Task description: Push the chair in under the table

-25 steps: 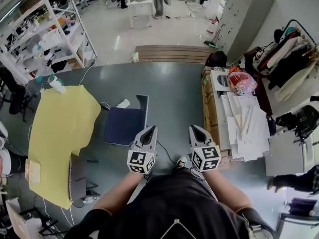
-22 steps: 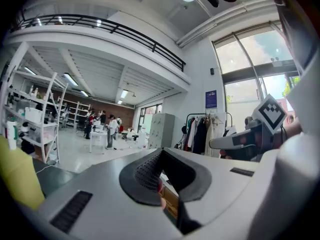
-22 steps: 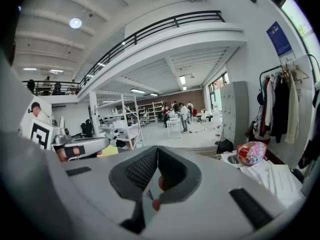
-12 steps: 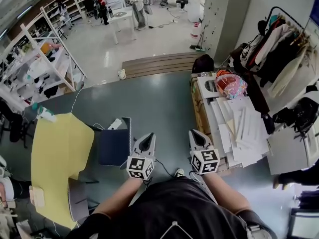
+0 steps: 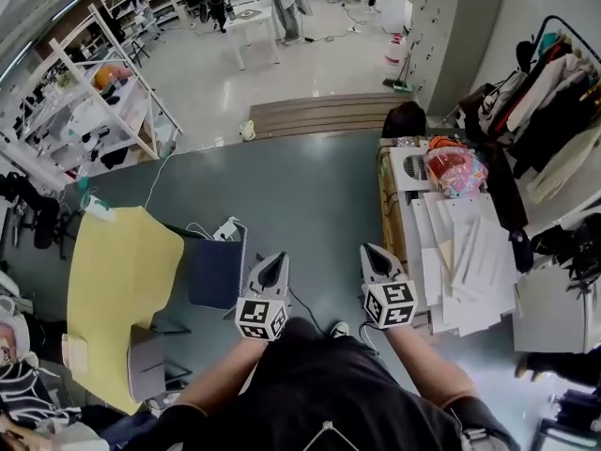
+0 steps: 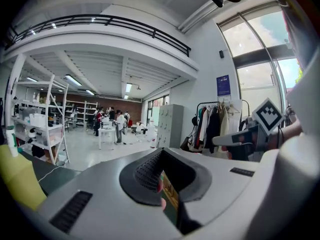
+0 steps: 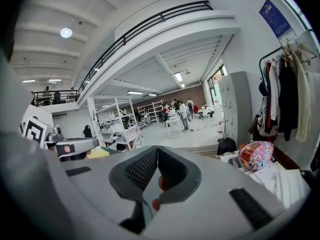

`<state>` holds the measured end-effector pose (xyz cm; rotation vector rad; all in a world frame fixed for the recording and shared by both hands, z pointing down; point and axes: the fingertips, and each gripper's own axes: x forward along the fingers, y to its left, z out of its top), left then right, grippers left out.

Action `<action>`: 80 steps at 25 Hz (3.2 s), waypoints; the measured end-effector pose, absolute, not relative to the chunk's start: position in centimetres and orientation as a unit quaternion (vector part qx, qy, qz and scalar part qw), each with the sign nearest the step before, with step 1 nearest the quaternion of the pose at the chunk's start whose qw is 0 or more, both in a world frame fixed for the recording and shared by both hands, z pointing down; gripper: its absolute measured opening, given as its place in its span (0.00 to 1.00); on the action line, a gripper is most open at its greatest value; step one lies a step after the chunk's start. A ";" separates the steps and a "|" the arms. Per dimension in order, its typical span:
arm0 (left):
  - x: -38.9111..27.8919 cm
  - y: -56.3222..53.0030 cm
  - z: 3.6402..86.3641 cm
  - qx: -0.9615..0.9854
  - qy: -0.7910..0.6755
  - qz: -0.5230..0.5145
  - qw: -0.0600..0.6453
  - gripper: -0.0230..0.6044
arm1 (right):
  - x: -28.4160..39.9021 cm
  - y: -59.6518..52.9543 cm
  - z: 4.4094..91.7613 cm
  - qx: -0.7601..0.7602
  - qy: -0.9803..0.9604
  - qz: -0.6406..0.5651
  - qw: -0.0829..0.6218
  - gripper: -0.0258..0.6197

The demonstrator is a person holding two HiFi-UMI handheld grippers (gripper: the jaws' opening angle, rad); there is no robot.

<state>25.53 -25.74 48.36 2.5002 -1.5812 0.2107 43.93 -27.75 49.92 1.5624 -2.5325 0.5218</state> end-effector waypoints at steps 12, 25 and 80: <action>27.6 -31.3 48.9 0.841 -0.527 0.085 0.083 0.05 | 46.1 -34.1 50.9 0.524 -0.831 0.181 0.049 0.06; 23.1 -42.9 48.7 0.835 -0.541 0.043 0.092 0.05 | 41.5 -45.8 49.0 0.519 -0.837 0.157 0.073 0.06; -8.7 -24.4 49.7 0.194 -0.974 0.012 0.114 0.05 | -12.6 -44.0 48.7 -0.248 -0.957 0.024 0.149 0.06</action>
